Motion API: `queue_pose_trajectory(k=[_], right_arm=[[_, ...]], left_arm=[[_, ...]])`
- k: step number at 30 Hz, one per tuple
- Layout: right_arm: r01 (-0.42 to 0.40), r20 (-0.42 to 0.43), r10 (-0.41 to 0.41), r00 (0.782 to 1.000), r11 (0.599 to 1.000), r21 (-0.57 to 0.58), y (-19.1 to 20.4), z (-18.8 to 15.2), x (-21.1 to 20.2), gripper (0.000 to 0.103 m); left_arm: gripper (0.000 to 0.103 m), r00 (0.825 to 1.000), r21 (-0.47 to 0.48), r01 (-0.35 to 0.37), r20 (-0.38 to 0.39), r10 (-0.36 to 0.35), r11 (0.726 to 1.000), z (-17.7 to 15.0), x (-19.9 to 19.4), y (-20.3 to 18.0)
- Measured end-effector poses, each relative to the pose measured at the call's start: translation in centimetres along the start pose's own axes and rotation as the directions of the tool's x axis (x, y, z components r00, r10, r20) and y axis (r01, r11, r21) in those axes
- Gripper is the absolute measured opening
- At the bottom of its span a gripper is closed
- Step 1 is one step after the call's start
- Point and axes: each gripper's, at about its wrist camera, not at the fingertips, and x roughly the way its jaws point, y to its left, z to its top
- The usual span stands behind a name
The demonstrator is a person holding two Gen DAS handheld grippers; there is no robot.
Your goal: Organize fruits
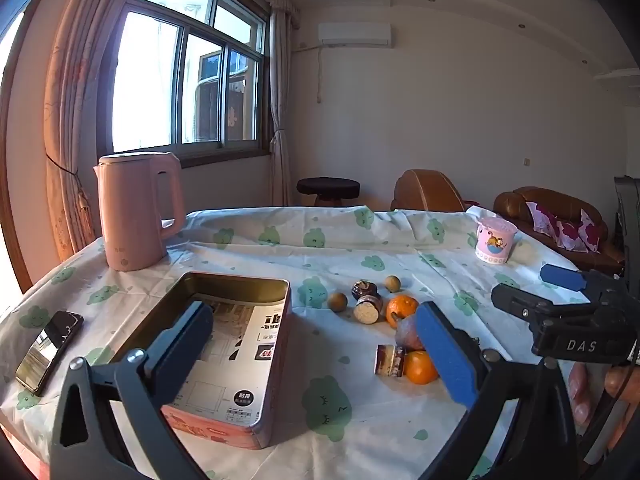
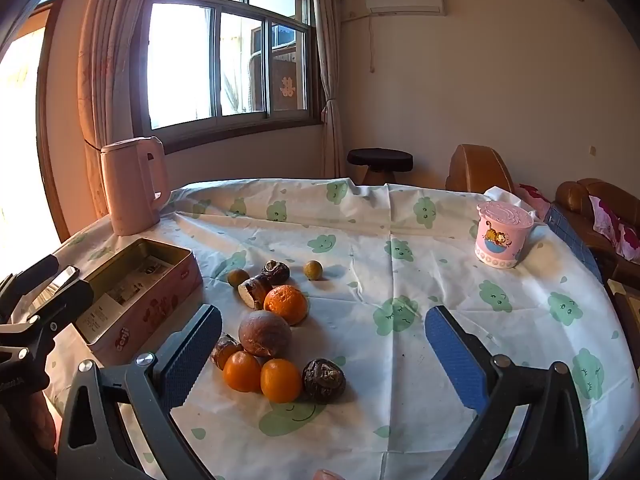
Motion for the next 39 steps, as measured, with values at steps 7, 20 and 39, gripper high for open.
queue_pose_trajectory(k=[7,20,39], right_arm=[[0.0,0.004,0.0,1.0,1.0,-0.006,0.4,-0.7,-0.1,0.102],[-0.005,0.008,0.005,1.0,1.0,0.002,0.4,-0.9,-0.5,0.102],[-0.014,-0.002,0.014,1.0,1.0,-0.005,1.1,-1.1,-0.2,0.102]], left_arm=[[0.103,1.0,0.01,0.008,-0.013,-0.008,1.0,0.1,0.1,-0.4],[0.103,1.0,0.008,0.005,-0.013,-0.005,1.0,-0.6,0.2,-0.1],[0.103,1.0,0.005,0.006,-0.018,-0.006,1.0,-0.9,0.1,0.1]])
